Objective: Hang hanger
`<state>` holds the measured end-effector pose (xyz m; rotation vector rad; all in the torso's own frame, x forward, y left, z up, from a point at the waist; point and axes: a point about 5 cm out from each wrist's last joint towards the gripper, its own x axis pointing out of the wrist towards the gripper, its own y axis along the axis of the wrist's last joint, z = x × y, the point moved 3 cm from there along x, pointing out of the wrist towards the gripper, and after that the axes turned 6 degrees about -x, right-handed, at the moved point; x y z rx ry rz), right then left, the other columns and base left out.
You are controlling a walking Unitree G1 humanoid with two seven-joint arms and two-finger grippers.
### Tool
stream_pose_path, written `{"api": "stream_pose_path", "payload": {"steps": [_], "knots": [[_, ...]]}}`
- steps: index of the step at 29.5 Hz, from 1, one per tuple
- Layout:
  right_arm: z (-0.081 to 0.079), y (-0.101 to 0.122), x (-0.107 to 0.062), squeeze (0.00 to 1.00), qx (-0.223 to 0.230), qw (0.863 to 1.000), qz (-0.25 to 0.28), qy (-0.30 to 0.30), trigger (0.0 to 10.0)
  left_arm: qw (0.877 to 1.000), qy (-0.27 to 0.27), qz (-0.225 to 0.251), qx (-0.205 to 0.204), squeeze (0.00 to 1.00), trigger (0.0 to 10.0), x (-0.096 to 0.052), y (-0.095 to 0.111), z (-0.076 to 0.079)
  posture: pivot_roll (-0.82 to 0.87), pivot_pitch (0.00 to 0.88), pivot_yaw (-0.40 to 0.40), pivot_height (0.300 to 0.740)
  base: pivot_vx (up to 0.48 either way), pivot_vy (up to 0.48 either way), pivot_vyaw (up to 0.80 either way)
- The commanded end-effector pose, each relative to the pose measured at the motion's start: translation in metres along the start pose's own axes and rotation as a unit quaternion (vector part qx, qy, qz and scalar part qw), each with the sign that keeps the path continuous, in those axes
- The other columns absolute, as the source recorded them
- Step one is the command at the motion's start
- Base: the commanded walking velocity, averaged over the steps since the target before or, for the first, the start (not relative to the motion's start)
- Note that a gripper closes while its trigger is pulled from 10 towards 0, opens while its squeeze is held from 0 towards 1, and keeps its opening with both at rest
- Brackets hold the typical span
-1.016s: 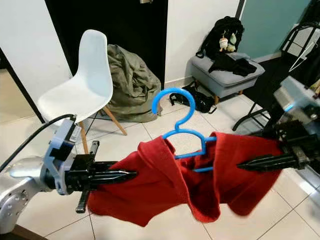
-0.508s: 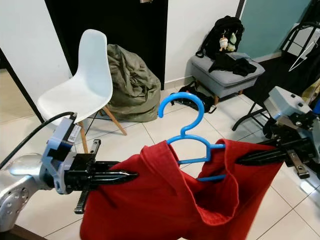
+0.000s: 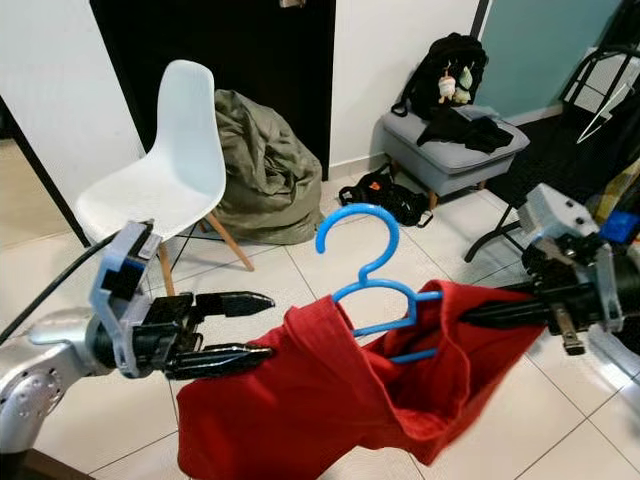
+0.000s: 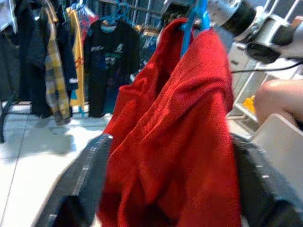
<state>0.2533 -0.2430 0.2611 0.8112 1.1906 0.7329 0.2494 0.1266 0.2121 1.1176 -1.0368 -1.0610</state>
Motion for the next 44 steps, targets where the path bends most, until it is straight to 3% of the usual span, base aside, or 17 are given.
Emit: {"api": "stream_pose_path", "payload": {"steps": [1, 12, 15, 17, 18, 29, 31, 34, 35, 36, 37, 38, 39, 40, 42, 43, 44], "knots": [[0.003, 0.002, -0.004, 0.0, -0.008, 1.0, 0.013, -0.019, 0.0, 1.0, 0.027, -0.008, 0.005, 1.0, 10.0, -0.008, -0.001, -0.008, -0.09, 0.073, -0.043, 0.74, 0.0, 0.0, 0.0], [0.012, -0.023, -0.002, 0.0, 0.033, 0.996, 0.012, -0.085, 0.0, 0.984, 0.165, -0.049, 0.037, 1.0, 10.0, -0.051, -0.005, -0.046, -0.08, 0.08, -0.038, 0.74, 0.0, 0.0, 0.0], [0.012, -0.023, -0.002, 0.0, 0.033, 0.996, 0.012, -0.085, 0.0, 0.984, 0.165, -0.049, 0.037, 1.0, 10.0, -0.051, -0.005, -0.046, -0.08, 0.08, -0.038, 0.74, 0.0, 0.0, 0.0], [0.012, -0.028, -0.002, 0.0, 0.041, 0.994, 0.011, -0.097, 0.0, 0.979, 0.189, -0.054, 0.047, 1.0, 10.0, -0.06, -0.003, -0.051, -0.08, 0.083, -0.035, 0.74, 0.0, 0.0, 0.0], [0.012, -0.035, 0.004, 0.0, 0.053, 0.991, 0.018, -0.118, 0.0, 0.967, 0.238, -0.033, 0.079, 1.0, 10.0, -0.067, 0.01, -0.064, -0.08, 0.086, -0.031, 0.74, 0.0, 0.0, 0.0], [0.015, -0.032, 0.014, 0.0, 0.051, 0.988, 0.037, -0.144, 0.0, 0.963, 0.24, 0.025, 0.118, 1.0, 10.0, -0.052, 0.033, -0.066, -0.08, 0.084, -0.028, 0.74, 0.0, 0.0, 0.0], [0.034, -0.034, 0.013, 0.0, 0.06, 0.965, 0.068, -0.244, 0.0, 0.938, 0.302, 0.102, 0.133, 1.0, 10.0, -0.064, 0.057, -0.078, -0.08, 0.082, -0.024, 0.74, 0.0, 0.0, 0.0], [0.042, -0.037, 0.012, 0.0, 0.067, 0.952, 0.081, -0.287, 0.0, 0.923, 0.334, 0.135, 0.136, 1.0, 10.0, -0.071, 0.065, -0.084, -0.07, 0.082, -0.021, 0.74, 0.0, 0.0, 0.0], [0.046, -0.039, 0.016, 0.0, 0.075, 0.942, 0.094, -0.314, 0.0, 0.904, 0.372, 0.158, 0.138, 0.87, 10.0, -0.08, 0.069, -0.091, -0.08, 0.08, -0.018, 0.74, 0.0, 0.0, 0.0], [0.046, -0.039, 0.016, 0.0, 0.075, 0.942, 0.094, -0.314, 0.0, 0.904, 0.372, 0.158, 0.138, 0.87, 10.0, -0.08, 0.069, -0.091, -0.08, 0.08, -0.018, 0.74, 0.0, 0.0, 0.0], [0.047, -0.042, 0.022, 0.0, 0.089, 0.932, 0.11, -0.334, 0.0, 0.882, 0.415, 0.174, 0.141, 0.29, 10.0, -0.09, 0.071, -0.098, -0.08, 0.078, -0.019, 0.74, 0.0, 0.0, 0.0], [0.048, -0.044, 0.029, 0.0, 0.098, 0.925, 0.118, -0.348, 0.0, 0.861, 0.452, 0.184, 0.143, 0.03, 10.0, -0.099, 0.071, -0.104, -0.08, 0.077, -0.019, 0.74, 0.0, 0.0, 0.0], [0.048, -0.044, 0.029, 0.0, 0.098, 0.925, 0.118, -0.348, 0.0, 0.861, 0.452, 0.184, 0.143, 0.03, 10.0, -0.099, 0.071, -0.104, -0.08, 0.077, -0.019, 0.74, 0.0, 0.0, 0.0], [0.055, -0.052, 0.036, 0.0, 0.123, 0.895, 0.134, -0.406, 0.0, 0.814, 0.524, 0.211, 0.136, 0.0, 10.0, -0.118, 0.07, -0.113, -0.07, 0.074, -0.024, 0.74, 0.0, 0.0, 0.0], [0.055, -0.052, 0.036, 0.0, 0.123, 0.895, 0.134, -0.406, 0.0, 0.814, 0.524, 0.211, 0.136, 0.0, 10.0, -0.118, 0.07, -0.113, -0.07, 0.074, -0.024, 0.74, 0.0, 0.0, 0.0], [0.059, -0.055, 0.036, 0.0, 0.133, 0.881, 0.142, -0.432, 0.0, 0.795, 0.549, 0.221, 0.131, 0.0, 10.0, -0.124, 0.069, -0.115, -0.07, 0.074, -0.024, 0.74, 0.0, 0.0, 0.0], [0.067, -0.055, 0.041, 0.0, 0.141, 0.844, 0.173, -0.488, 0.0, 0.768, 0.591, 0.222, 0.11, 0.0, 10.0, -0.13, 0.052, -0.118, -0.07, 0.073, -0.027, 0.74, 0.0, 0.0, 0.0]]}}
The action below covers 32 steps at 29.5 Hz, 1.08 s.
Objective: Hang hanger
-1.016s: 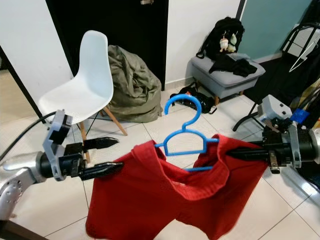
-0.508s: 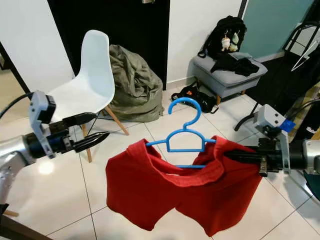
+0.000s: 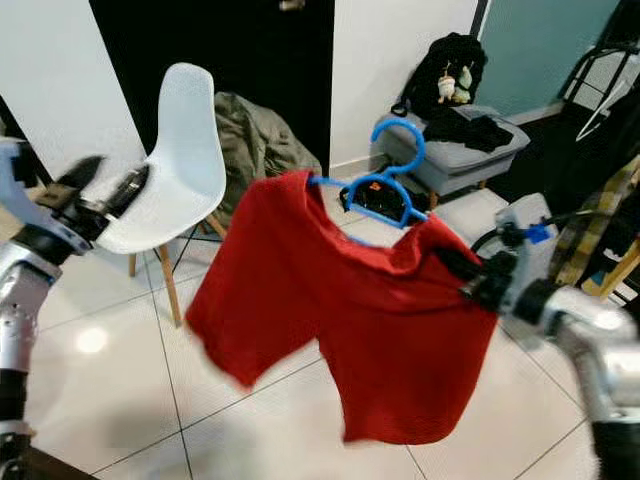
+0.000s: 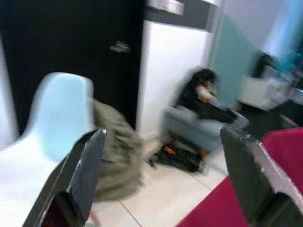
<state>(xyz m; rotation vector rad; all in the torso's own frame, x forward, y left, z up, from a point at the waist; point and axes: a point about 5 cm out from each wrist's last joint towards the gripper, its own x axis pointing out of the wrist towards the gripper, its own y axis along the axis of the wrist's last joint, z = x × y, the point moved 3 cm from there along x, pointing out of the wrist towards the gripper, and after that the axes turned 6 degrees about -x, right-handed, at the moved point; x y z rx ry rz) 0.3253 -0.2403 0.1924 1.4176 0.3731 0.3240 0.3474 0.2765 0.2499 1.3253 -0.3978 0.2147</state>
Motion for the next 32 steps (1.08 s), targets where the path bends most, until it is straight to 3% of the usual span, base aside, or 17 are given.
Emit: {"api": "stream_pose_path", "payload": {"steps": [1, 5, 6, 9, 11, 13, 18, 24, 29, 32], "knots": [[0.01, 0.014, 0.006, 0.0, 0.018, 0.993, 0.078, -0.089, 0.0, 0.998, 0.054, -0.025, -0.011, 0.0, 10.0, -0.01, -0.026, -0.002, -0.07, 0.073, -0.031, 0.74, 0.0, 0.0, 0.0], [0.01, 0.016, 0.01, 0.0, 0.036, 0.988, 0.098, -0.114, 0.0, 0.997, 0.064, -0.033, -0.02, 0.0, 10.0, -0.012, -0.034, 0.001, -0.07, 0.073, -0.033, 0.74, 0.0, 0.0, 0.0], [0.009, 0.016, 0.016, 0.0, 0.045, 0.98, 0.121, -0.153, 10.0, 0.994, 0.078, -0.066, -0.023, 0.0, 10.0, -0.016, -0.055, 0.014, -0.05, 0.071, -0.034, 0.74, 0.0, 0.0, 0.0], [0.008, 0.009, 0.028, 0.0, 0.04, 0.967, 0.124, -0.217, 10.0, 0.99, 0.091, -0.11, -0.017, 0.0, 10.0, -0.025, -0.084, 0.038, -0.05, 0.071, -0.034, 0.74, 0.0, 0.0, 0.0], [0.004, -0.01, 0.041, 0.0, 0.016, 0.966, 0.078, -0.247, 10.0, 0.985, 0.1, -0.14, -0.028, 0.0, 10.0, -0.031, -0.106, 0.053, -0.04, 0.071, -0.037, 0.74, 0.0, 0.0, -0.77], [0.003, -0.014, 0.044, 0.0, -0.005, 0.965, 0.062, -0.254, 10.0, 0.979, 0.096, -0.17, -0.059, 0.0, 10.0, -0.033, -0.12, 0.059, -0.04, 0.071, -0.037, 0.74, 0.0, 0.0, -0.75], [0.013, -0.012, 0.044, 0.0, -0.004, 0.957, 0.064, -0.284, 10.0, 0.977, 0.1, -0.173, -0.075, 0.0, 10.0, -0.03, -0.122, 0.057, -0.04, 0.078, -0.044, 0.74, 0.0, 0.0, -0.77], [0.024, -0.017, 0.037, 0.0, 0.004, 0.947, 0.063, -0.316, 10.0, 0.979, 0.083, -0.176, -0.067, 0.0, 10.0, -0.025, -0.121, 0.061, -0.05, 0.089, -0.051, 0.74, 0.0, 0.0, -0.77], [0.034, -0.02, 0.028, 0.0, -0.008, 0.935, 0.062, -0.348, 10.0, 0.976, 0.045, -0.174, -0.124, 0.0, 10.0, -0.025, -0.12, 0.072, -0.04, 0.091, -0.057, 0.74, 0.0, 0.0, -0.77], [0.036, -0.021, 0.026, 0.0, -0.008, 0.933, 0.061, -0.353, 10.0, 0.975, 0.039, -0.174, -0.129, 0.0, 10.0, -0.026, -0.12, 0.072, -0.04, 0.091, -0.057, 0.74, 0.0, 0.0, -0.77]]}}
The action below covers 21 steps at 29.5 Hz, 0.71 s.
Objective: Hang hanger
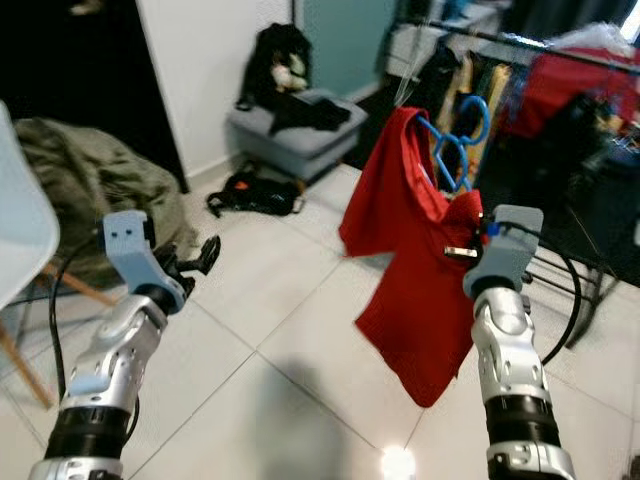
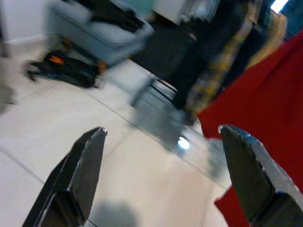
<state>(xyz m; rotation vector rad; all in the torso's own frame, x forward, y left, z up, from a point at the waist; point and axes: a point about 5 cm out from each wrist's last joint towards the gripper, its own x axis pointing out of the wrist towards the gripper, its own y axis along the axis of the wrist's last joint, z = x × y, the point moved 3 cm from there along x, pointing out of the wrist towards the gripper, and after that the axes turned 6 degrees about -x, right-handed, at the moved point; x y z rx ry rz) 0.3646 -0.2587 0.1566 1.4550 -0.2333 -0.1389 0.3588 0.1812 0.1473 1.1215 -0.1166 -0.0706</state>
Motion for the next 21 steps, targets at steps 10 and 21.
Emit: {"api": "stream_pose_path", "payload": {"steps": [10, 21], "knots": [[0.011, 0.013, 0.005, 0.0, 0.013, 0.999, 0.033, -0.032, 10.0, 1.0, 0.012, 0.013, -0.012, 0.0, 10.0, 0.001, 0.0, -0.005, -0.04, 0.084, -0.054, 0.74, 0.0, 0.0, -0.7], [0.009, 0.01, 0.009, 0.0, 0.027, 0.998, 0.028, -0.039, 10.0, 1.0, 0.016, 0.019, 0.001, 0.0, 10.0, 0.004, 0.004, -0.007, -0.04, 0.079, -0.048, 0.74, 0.305, 0.0, -0.04]]}}
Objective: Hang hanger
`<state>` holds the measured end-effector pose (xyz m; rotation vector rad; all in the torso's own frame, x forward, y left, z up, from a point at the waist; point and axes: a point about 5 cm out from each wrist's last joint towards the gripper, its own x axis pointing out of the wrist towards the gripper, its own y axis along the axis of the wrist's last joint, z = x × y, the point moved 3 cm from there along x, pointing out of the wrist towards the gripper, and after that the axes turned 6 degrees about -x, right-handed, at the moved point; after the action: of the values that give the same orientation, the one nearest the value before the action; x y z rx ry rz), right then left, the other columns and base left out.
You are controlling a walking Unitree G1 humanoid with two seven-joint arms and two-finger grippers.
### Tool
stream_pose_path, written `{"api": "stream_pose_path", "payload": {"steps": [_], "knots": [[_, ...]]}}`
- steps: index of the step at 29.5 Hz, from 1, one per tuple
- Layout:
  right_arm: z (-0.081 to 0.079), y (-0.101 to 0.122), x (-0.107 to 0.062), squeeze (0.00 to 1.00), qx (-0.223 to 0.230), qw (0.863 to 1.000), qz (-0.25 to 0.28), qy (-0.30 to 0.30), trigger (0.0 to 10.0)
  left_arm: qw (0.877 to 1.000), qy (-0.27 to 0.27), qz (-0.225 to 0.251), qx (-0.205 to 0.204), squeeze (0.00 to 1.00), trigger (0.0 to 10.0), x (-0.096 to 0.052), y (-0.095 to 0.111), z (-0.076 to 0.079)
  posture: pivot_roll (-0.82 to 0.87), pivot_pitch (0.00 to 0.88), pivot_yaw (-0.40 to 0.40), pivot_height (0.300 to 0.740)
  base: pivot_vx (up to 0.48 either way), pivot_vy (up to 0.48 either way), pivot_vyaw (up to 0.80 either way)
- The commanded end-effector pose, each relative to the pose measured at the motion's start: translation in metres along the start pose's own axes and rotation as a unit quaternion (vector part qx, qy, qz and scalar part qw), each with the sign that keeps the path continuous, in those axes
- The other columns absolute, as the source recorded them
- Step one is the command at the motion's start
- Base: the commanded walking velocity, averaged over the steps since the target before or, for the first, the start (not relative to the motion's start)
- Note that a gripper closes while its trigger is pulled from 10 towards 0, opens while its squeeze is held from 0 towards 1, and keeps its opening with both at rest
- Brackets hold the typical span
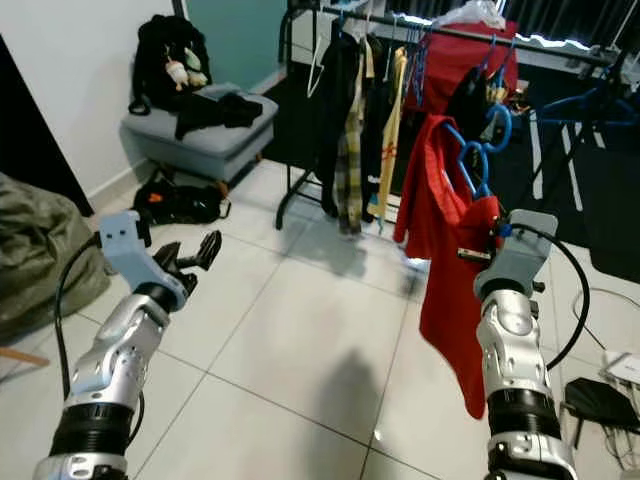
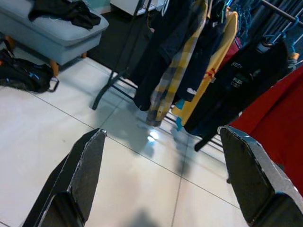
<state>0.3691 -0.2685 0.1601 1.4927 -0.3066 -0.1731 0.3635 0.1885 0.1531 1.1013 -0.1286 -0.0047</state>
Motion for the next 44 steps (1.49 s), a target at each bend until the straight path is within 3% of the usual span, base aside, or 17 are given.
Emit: {"api": "stream_pose_path", "payload": {"steps": [1, 4, 33, 39, 44], "knots": [[0.0, 0.008, 0.003, 0.0, 0.006, 1.0, 0.02, -0.004, 10.0, 1.0, 0.004, -0.011, 0.009, 0.0, 10.0, 0.0, -0.005, -0.002, -0.04, 0.079, -0.048, 0.74, 0.386, 0.0, 0.0], [0.0, 0.008, 0.003, 0.0, 0.006, 1.0, 0.019, -0.006, 10.0, 1.0, 0.003, -0.011, 0.011, 0.0, 10.0, 0.0, -0.005, -0.002, -0.04, 0.078, -0.047, 0.74, 0.398, 0.0, 0.0], [0.003, 0.003, 0.005, 0.0, 0.018, 1.0, 0.012, -0.018, 10.0, 1.0, -0.006, -0.008, 0.024, 0.0, 10.0, 0.001, -0.006, 0.0, -0.04, 0.073, -0.04, 0.74, 0.404, 0.0, -0.8], [-0.003, -0.001, 0.006, 0.0, 0.027, 1.0, 0.001, 0.006, 10.0, 0.999, 0.005, -0.004, 0.033, 0.0, 10.0, 0.001, -0.006, -0.002, -0.04, 0.067, -0.038, 0.74, 0.398, 0.0, 0.0], [-0.016, -0.003, 0.007, 0.0, 0.028, 0.998, -0.009, 0.055, 10.0, 0.999, 0.011, -0.001, 0.037, 0.0, 10.0, 0.0, -0.006, -0.003, -0.04, 0.065, -0.037, 0.74, 0.396, 0.0, 0.0]]}}
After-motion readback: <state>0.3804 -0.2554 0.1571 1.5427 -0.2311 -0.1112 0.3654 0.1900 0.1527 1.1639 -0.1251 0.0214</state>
